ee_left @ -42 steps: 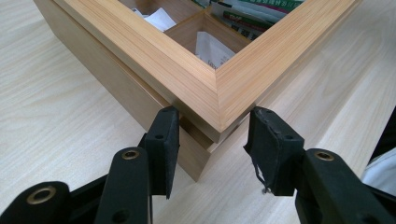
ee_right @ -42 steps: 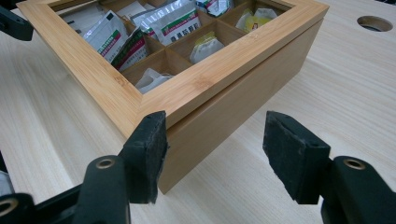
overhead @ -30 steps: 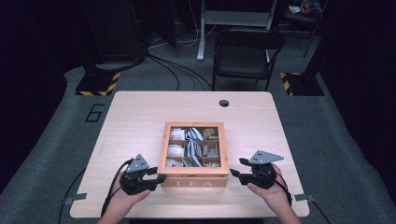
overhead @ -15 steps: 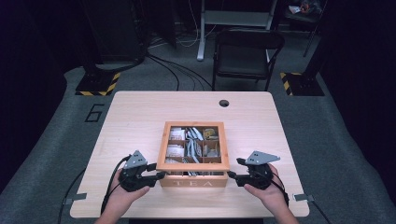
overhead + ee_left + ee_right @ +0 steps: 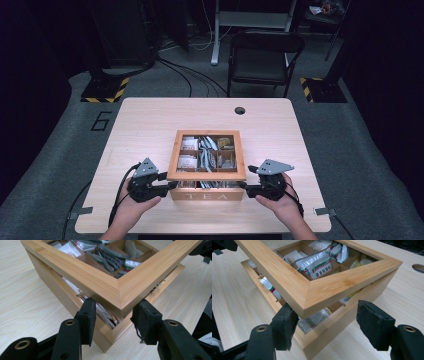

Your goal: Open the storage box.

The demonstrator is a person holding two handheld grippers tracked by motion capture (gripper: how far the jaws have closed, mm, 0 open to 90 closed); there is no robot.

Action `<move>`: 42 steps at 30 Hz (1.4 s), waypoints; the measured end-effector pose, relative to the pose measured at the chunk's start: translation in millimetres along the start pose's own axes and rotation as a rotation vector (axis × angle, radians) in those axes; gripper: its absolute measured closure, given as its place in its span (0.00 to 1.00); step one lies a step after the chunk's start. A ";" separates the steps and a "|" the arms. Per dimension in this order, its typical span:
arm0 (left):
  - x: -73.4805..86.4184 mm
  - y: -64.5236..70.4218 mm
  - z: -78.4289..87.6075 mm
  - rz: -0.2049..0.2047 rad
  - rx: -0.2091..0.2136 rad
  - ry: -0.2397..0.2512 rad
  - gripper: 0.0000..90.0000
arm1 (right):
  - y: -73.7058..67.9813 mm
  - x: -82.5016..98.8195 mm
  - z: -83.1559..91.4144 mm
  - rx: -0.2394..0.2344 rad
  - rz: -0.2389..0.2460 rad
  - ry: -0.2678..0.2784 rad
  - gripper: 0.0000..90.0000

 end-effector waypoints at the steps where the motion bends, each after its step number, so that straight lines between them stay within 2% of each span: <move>1: -1.1 -0.3 0.2 0.003 -0.002 0.005 0.60 | 0.0 -1.6 -0.3 0.002 -0.005 0.003 0.37; 9: -7.5 -2.8 2.1 -0.004 0.005 0.002 0.58 | 1.8 -10.1 0.3 -0.012 -0.001 0.011 0.36; 14: -14.9 -7.1 4.7 -0.016 -0.028 0.017 0.50 | 2.0 -16.9 2.8 -0.016 -0.007 0.015 0.36; 15: -16.7 -7.7 5.5 -0.019 -0.034 0.024 0.50 | 2.8 -19.1 4.0 -0.017 0.009 0.012 0.36; 20: -25.2 -9.8 9.6 -0.045 -0.050 0.044 0.49 | 3.0 -31.2 7.7 -0.016 0.031 0.017 0.36; 25: -33.5 -10.9 12.9 -0.070 -0.067 0.049 0.49 | 3.3 -39.1 9.3 -0.046 0.031 0.013 0.37; 27: -35.5 -11.6 13.9 -0.079 -0.066 0.048 0.49 | 4.3 -41.4 10.2 -0.053 0.031 0.016 0.37; 28: -37.2 -11.9 14.2 -0.076 -0.063 0.053 0.49 | 4.4 -42.8 10.4 -0.050 0.019 0.021 0.38; 32: -40.8 -13.3 15.8 -0.069 -0.044 0.051 0.50 | 6.1 -47.5 11.8 -0.054 0.025 0.026 0.38; 38: -47.3 -16.5 18.7 -0.074 -0.040 0.051 0.53 | 8.6 -54.9 13.2 -0.063 0.024 0.030 0.38; 42: -55.7 -18.9 21.4 -0.093 -0.051 0.069 0.53 | 11.2 -62.3 15.4 -0.059 0.036 0.039 0.40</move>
Point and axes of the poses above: each handheld gripper's, and its own axes: z roughly backward along the jaws, x roughly out of its underside, y roughly to its right, the point moved 10 cm from there along -z, roughly forward along the jaws, and after that the axes turned 2 degrees about -y, right-handed, at the moved point
